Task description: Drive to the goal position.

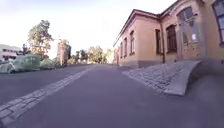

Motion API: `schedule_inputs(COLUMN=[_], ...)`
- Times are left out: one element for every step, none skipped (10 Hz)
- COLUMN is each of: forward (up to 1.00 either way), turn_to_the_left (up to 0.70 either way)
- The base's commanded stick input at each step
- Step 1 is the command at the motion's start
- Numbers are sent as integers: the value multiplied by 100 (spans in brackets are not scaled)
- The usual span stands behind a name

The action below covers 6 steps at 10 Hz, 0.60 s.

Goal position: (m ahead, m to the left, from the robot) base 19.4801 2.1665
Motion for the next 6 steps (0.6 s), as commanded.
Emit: schedule_inputs(forward=[50, 50, 50, 50, 50, 50], turn_to_the_left=[0, 0, 0, 0, 0, 0])
